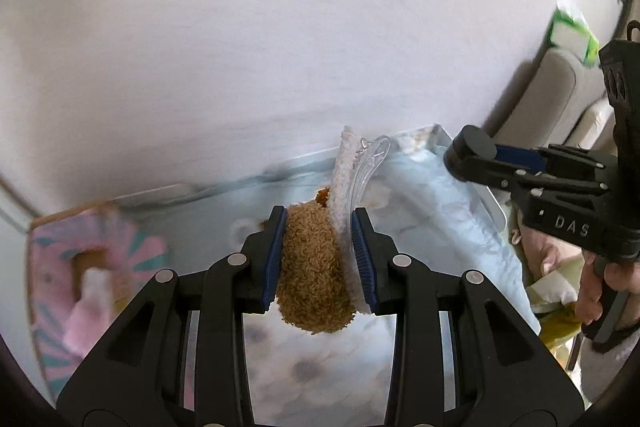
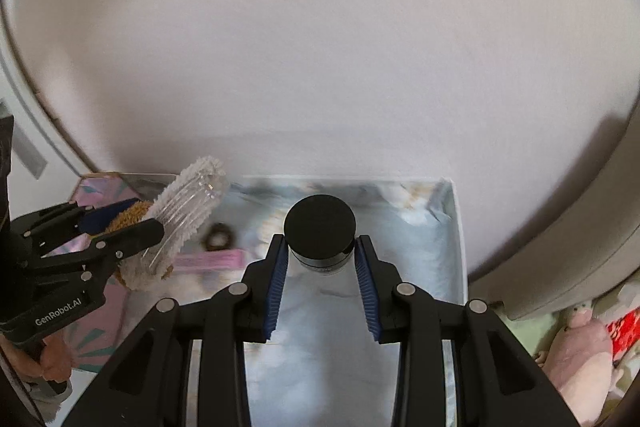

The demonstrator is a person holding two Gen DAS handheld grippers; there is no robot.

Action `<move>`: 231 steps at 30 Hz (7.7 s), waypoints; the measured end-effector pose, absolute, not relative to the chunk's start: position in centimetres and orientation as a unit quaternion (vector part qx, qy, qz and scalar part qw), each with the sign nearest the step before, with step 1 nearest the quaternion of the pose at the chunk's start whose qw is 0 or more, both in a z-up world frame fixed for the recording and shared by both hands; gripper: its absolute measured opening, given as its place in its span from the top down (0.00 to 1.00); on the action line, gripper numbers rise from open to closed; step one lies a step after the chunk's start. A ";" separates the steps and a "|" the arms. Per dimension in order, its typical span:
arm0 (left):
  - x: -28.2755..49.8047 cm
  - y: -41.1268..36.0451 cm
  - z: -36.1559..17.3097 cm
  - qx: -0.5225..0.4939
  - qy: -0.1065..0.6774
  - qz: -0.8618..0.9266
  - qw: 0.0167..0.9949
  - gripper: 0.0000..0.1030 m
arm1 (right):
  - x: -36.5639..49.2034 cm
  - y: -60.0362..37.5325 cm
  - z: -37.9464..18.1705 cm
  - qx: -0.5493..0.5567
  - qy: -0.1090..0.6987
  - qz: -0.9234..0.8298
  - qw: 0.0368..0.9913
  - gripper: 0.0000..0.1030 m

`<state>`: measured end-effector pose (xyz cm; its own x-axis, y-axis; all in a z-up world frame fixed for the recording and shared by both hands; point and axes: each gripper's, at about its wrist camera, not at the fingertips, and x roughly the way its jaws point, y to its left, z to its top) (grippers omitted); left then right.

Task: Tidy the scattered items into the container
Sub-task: 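Carry the hair clip with the left tool while the right carries the black jar to the box, then open the left gripper over the box while the right gripper releases the black jar inside, then withdraw both tools from the box back over the tray, then grasp the pink UNMV tube with the left gripper while the right grasps the white hair pin, then carry the pink tube with the left tool while the right carries the hair pin to the box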

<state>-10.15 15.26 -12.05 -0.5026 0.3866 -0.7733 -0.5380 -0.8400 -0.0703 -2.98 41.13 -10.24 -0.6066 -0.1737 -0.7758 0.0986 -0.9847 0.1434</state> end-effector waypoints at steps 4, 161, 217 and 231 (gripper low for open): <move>-8.9 9.0 -9.5 -0.410 0.083 0.881 0.221 0.71 | -2.9 35.7 -7.6 0.419 -0.021 -0.901 0.112 0.69; -8.8 15.7 -25.0 -0.525 0.150 0.805 0.232 0.79 | -4.5 38.9 -24.5 0.519 -0.081 -0.846 0.086 0.91; -7.3 8.8 -14.7 -0.480 0.055 0.844 0.230 0.80 | -3.9 37.3 -17.7 0.452 -0.061 -0.868 0.196 0.90; -4.7 -7.1 -6.3 -0.434 0.068 0.892 0.107 0.80 | -2.7 25.3 -8.2 0.392 -0.046 -0.859 0.324 0.90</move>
<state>-4.67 -7.15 -6.33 -0.6007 0.1313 -0.7886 -0.2498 -0.9679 0.0291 -2.74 25.35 -8.22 -0.4814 -0.5934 -0.6450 0.5219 -0.7853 0.3330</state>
